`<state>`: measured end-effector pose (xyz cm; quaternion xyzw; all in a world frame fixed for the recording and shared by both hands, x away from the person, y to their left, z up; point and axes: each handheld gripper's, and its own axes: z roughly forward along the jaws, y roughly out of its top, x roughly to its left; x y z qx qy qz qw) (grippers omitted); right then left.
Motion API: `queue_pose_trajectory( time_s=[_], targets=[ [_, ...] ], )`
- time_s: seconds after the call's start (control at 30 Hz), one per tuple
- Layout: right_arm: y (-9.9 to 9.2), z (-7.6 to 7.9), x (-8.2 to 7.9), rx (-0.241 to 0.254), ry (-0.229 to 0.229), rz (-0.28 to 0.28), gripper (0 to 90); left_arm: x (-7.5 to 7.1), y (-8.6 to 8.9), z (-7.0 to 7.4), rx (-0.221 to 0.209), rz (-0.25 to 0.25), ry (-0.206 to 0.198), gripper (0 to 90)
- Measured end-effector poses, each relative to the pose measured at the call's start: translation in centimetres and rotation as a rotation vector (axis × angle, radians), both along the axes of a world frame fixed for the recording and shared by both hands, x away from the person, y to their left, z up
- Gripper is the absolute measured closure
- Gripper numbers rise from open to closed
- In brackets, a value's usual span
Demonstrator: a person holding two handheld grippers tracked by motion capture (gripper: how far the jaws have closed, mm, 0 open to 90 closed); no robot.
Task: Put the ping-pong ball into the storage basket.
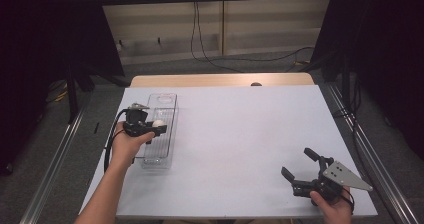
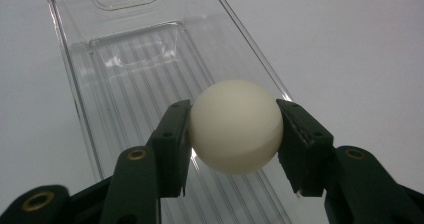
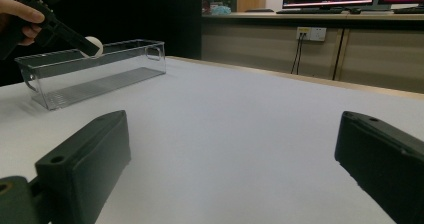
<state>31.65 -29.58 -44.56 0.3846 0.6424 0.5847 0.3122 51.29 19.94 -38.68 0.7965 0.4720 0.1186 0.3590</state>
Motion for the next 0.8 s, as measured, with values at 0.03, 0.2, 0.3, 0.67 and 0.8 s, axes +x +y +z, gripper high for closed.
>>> queue_pose_trajectory(
  time_s=[0.03,0.2,0.3,0.67,0.8],
  targets=[
    [0.00,0.00,0.00,0.000,-0.001,-0.001,0.9,0.01,0.00,-0.02,0.002,-0.001,-0.001,51.0],
    [0.03,0.00,-0.02,0.004,0.001,-0.003,0.9,-0.01,-0.03,-0.18,0.003,0.000,0.002,51.0],
    [0.01,0.02,0.01,0.002,-0.003,-0.003,0.9,0.01,0.08,-0.25,0.009,-0.005,-0.006,51.0],
    [0.01,0.03,0.01,0.005,-0.004,-0.006,0.9,-0.05,0.08,-0.38,0.006,0.002,-0.002,51.0],
    [0.02,0.00,-0.01,0.003,0.000,-0.004,0.9,-0.09,0.02,-0.42,0.012,-0.002,-0.001,51.0]
  ],
)
